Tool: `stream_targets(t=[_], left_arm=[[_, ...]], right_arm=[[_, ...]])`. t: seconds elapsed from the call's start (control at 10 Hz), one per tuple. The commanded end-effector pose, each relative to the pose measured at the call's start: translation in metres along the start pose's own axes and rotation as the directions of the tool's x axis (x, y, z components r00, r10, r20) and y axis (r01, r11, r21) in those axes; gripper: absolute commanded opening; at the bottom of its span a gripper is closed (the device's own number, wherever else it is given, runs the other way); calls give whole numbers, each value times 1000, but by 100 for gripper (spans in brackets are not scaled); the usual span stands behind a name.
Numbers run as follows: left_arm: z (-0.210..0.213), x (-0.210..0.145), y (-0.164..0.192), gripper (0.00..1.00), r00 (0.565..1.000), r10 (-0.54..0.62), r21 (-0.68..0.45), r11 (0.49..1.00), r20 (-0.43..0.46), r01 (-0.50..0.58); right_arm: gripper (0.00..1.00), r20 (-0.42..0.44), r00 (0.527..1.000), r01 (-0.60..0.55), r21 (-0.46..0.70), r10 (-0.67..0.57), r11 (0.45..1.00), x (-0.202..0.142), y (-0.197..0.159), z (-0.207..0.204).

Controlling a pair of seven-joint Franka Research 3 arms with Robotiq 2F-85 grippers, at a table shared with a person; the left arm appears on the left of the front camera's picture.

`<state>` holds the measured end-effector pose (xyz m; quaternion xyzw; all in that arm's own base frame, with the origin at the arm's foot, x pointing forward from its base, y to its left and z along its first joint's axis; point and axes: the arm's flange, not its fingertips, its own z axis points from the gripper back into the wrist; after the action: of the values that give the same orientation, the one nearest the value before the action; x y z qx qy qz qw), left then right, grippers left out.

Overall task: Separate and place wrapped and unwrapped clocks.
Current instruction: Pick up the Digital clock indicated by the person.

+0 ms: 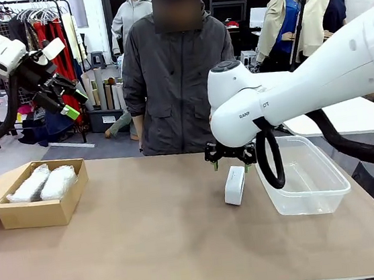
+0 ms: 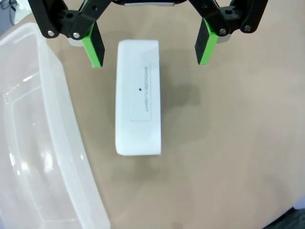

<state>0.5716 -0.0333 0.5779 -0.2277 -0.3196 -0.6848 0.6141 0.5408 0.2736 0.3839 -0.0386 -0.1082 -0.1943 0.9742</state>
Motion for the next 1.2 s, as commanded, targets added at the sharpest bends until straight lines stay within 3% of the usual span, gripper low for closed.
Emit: stream_targets(t=[0.0,0.8,0.9,1.1], left_arm=[[2,0,-1,100,1000,3,-1,1000,-14,-3],[2,0,-1,100,1000,3,-1,1000,-14,-3],[2,0,-1,100,1000,3,-1,1000,-14,-3],[2,0,-1,100,1000,3,-1,1000,-14,-3]], right_arm=[[100,-8,997,82,-2,-83,997,10,11,-7],[100,-59,991,116,-84,-121,990,11,-9,-53],[92,-44,997,57,-31,-58,998,10,-14,-57],[55,-69,996,59,-51,-62,997,9,-26,-54]])
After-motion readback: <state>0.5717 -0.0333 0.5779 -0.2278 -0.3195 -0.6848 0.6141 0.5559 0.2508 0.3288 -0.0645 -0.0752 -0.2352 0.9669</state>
